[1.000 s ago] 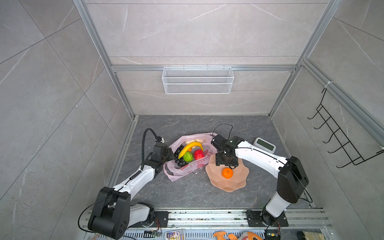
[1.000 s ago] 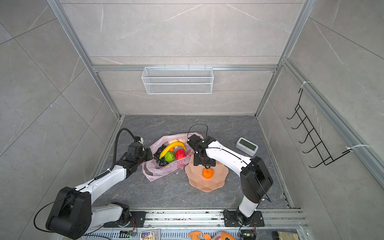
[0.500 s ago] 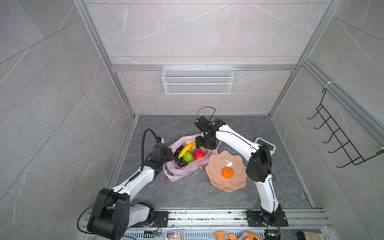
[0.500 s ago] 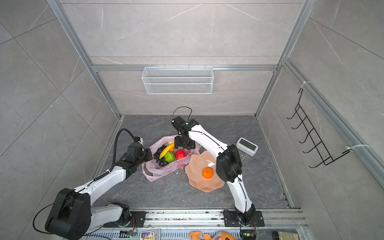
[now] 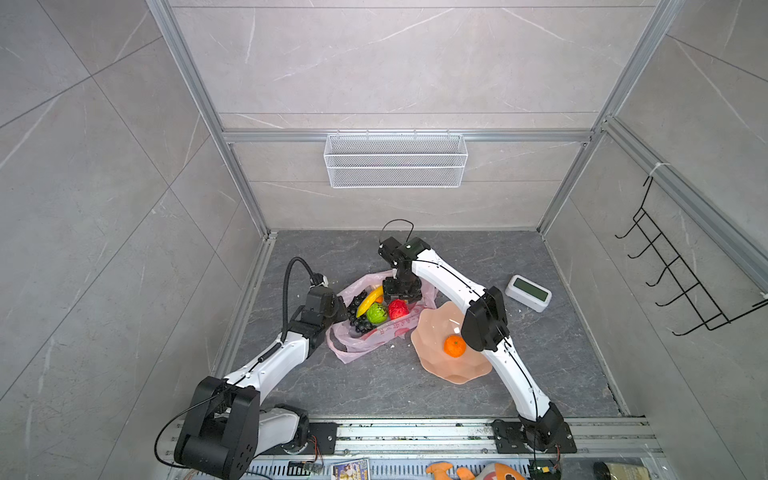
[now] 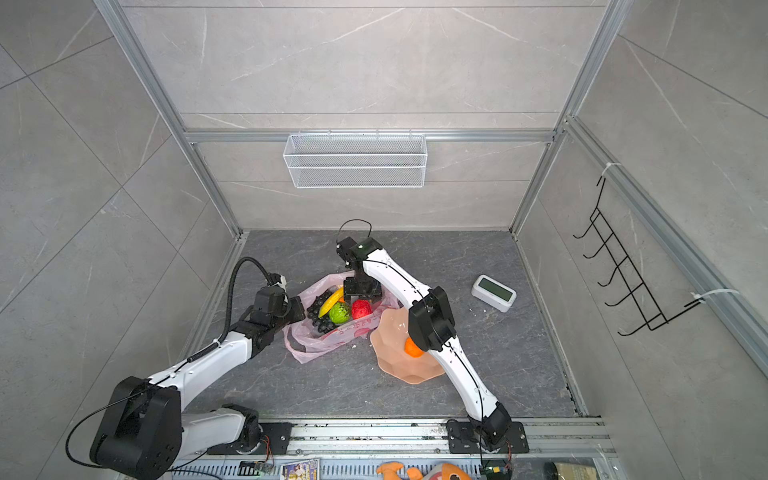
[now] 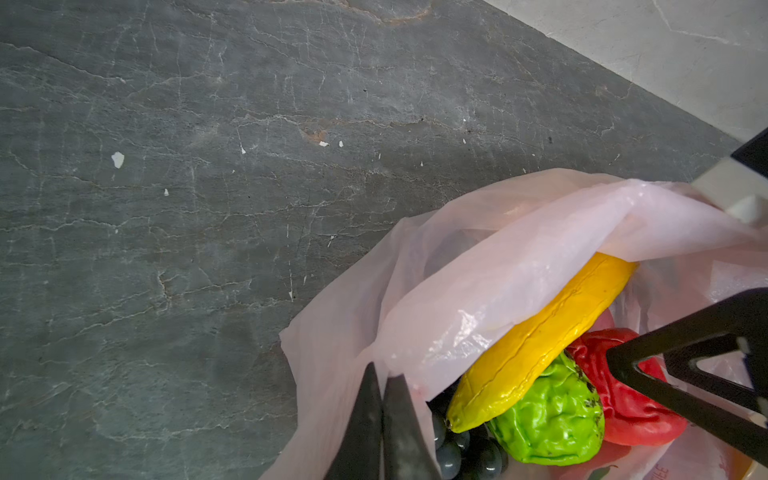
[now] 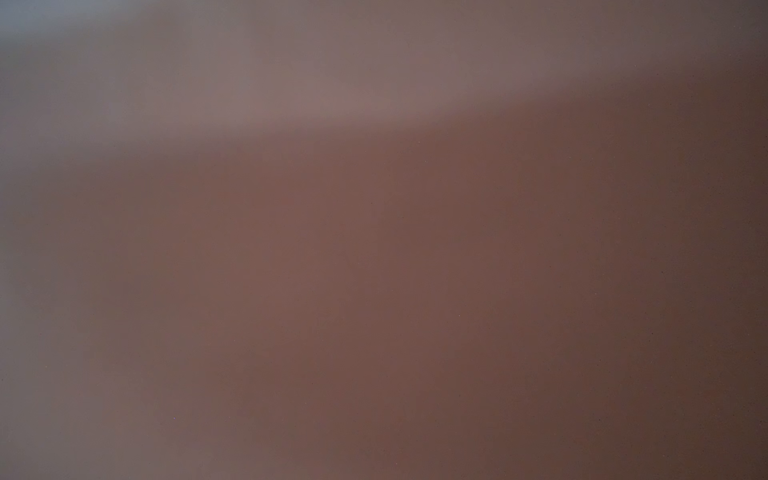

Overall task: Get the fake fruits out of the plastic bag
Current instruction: 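Move the right gripper into the bag and grasp the red apple, then lift the red apple out over the peach bowl with the right gripper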

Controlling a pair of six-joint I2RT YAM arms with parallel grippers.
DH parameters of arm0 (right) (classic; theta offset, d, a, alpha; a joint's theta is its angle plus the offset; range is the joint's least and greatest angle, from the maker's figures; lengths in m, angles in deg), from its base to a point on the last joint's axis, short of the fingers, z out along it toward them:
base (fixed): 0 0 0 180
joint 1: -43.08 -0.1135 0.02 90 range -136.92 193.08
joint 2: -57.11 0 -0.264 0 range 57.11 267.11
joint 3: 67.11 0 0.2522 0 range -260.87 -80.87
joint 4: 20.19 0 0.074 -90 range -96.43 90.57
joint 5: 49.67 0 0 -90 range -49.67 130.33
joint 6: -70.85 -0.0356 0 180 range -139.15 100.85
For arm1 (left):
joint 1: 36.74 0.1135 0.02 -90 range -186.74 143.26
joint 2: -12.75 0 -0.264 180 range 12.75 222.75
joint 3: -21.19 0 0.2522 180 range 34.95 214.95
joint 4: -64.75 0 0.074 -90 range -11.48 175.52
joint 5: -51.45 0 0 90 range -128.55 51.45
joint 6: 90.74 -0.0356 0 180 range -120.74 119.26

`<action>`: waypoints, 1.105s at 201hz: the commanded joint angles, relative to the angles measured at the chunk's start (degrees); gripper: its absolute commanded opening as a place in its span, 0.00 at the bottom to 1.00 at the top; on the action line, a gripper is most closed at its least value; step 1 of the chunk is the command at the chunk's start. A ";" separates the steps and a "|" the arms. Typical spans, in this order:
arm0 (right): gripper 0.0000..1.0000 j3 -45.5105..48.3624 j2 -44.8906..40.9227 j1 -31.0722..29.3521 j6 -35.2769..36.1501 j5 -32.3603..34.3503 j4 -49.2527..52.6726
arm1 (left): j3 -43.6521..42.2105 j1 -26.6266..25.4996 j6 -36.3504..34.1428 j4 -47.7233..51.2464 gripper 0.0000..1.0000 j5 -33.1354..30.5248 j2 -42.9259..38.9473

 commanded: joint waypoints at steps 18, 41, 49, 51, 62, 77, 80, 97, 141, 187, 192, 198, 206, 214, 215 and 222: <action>0.73 -1.67 4.72 0.56 2.37 -2.16 3.62 | 0.05 0.44 -0.93 -1.62 0.00 -0.11 -0.93; 0.73 -1.76 6.00 0.70 2.59 -3.89 3.09 | 0.02 0.42 -0.94 -1.58 0.00 -0.04 -0.82; 0.73 -1.91 6.44 0.78 2.63 -4.08 3.00 | 0.02 0.44 -0.94 -1.62 0.00 -0.13 -0.82; 0.73 -1.97 6.47 0.78 2.60 -4.10 3.00 | 0.02 0.40 -0.94 -1.62 0.00 -0.07 -0.82; 0.72 -1.87 6.73 0.94 2.54 -4.32 2.82 | -0.06 0.44 -1.05 -1.62 0.00 -0.11 -0.82; 0.70 -1.30 6.73 1.16 2.43 -4.78 2.49 | -0.05 0.44 -1.03 -1.60 0.00 -0.16 -0.76; 0.70 -1.19 6.71 1.17 2.49 -4.92 2.40 | 0.01 0.42 -1.15 -1.62 0.00 -0.21 -0.79; 0.67 -0.17 6.11 1.21 2.43 -5.03 1.88 | 0.00 0.44 -1.11 -1.62 0.00 -0.20 -0.77; 0.60 4.55 0.01 1.18 1.10 -5.28 -2.47 | 0.12 0.41 -1.08 -1.62 0.00 -0.29 -0.56; 0.59 25.08 -18.76 0.26 -2.01 -2.40 -20.24 | 0.24 0.44 -1.11 -1.71 0.00 -0.12 -0.14; 0.59 27.77 -20.92 0.18 -2.52 -1.75 -22.40 | 0.24 0.38 -1.12 -1.71 0.00 -0.16 -0.11; 0.59 31.33 -23.31 0.05 -3.28 -0.88 -24.84 | 0.29 0.43 -1.11 -1.76 0.00 -0.16 -0.04; 0.59 35.32 -26.12 -0.05 -4.02 -0.02 -27.80 | 0.29 0.42 -1.12 -1.80 0.00 -0.03 0.05; 0.59 39.84 -29.21 -0.23 -4.82 1.27 -30.93 | 0.29 0.41 -1.03 -1.80 0.00 -0.07 0.09; 0.59 40.40 -29.54 -0.28 -4.95 1.44 -31.28 | 0.33 0.43 -1.03 -1.80 0.00 -0.09 0.08; 0.59 44.28 -32.21 -0.61 -5.50 2.59 -34.10 | 0.31 0.44 -1.06 -1.80 0.00 0.02 0.14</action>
